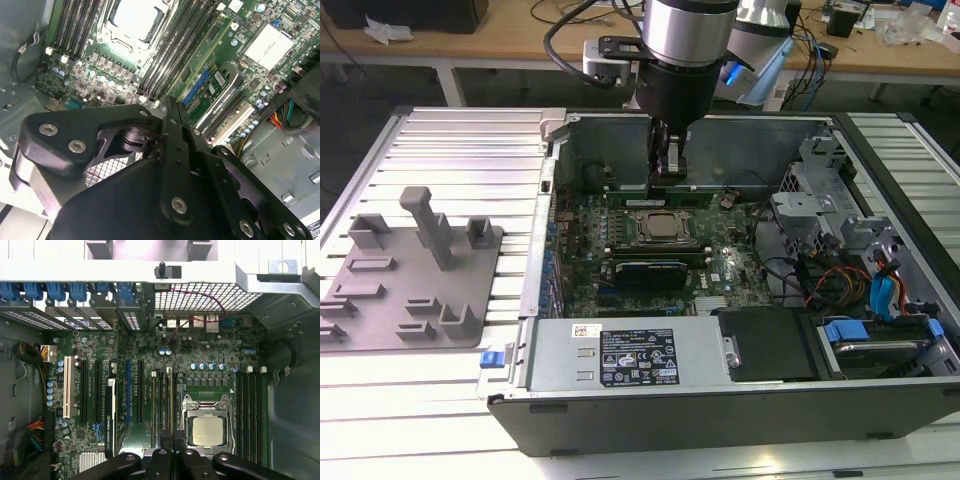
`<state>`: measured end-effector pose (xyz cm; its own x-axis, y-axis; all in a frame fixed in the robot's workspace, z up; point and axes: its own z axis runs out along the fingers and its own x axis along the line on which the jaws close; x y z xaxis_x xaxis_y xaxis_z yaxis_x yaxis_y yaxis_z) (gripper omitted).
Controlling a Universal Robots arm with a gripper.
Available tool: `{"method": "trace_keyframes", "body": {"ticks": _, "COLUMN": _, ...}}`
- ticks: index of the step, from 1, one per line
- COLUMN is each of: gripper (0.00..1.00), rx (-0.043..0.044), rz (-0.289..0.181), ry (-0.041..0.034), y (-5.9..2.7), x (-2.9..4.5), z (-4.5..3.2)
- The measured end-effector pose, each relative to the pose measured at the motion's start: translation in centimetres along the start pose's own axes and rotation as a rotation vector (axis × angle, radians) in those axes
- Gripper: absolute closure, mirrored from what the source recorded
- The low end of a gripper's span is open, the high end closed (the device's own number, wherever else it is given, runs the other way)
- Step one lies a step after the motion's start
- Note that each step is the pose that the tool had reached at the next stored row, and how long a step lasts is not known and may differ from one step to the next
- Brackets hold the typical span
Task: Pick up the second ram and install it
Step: 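Pick up the second ram and move it above second insertion slot, then insert the second ram into the second slot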
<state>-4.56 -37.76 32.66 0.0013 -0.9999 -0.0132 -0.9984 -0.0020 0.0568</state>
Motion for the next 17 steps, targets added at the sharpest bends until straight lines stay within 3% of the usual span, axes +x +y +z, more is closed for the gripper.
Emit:
{"method": "trace_keyframes", "body": {"ticks": 9, "gripper": 0.91, "rx": 0.0000, "rz": 0.000, "ry": 0.0000, "y": -0.01, "x": -0.02, "z": 0.14}}
{"method": "trace_keyframes", "body": {"ticks": 17, "gripper": 0.91, "rx": 0.0000, "rz": 0.000, "ry": 0.0002, "y": -0.15, "x": -0.01, "z": 2.54}}
